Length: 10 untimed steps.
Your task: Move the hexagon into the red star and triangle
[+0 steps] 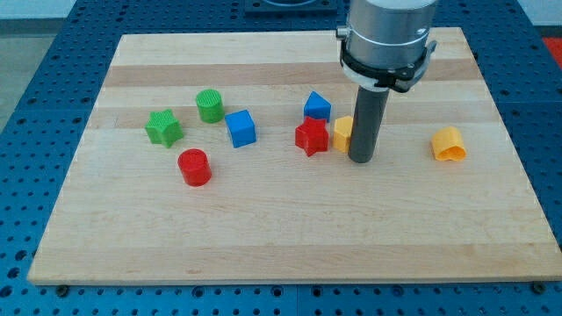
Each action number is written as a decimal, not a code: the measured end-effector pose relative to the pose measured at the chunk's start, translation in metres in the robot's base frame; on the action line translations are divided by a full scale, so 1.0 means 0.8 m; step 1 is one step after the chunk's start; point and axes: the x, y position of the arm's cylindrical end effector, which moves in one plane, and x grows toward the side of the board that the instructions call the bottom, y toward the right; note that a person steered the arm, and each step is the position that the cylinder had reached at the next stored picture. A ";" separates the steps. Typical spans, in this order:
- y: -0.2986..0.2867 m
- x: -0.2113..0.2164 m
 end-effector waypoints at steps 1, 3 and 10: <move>0.000 0.000; 0.027 0.003; -0.045 -0.064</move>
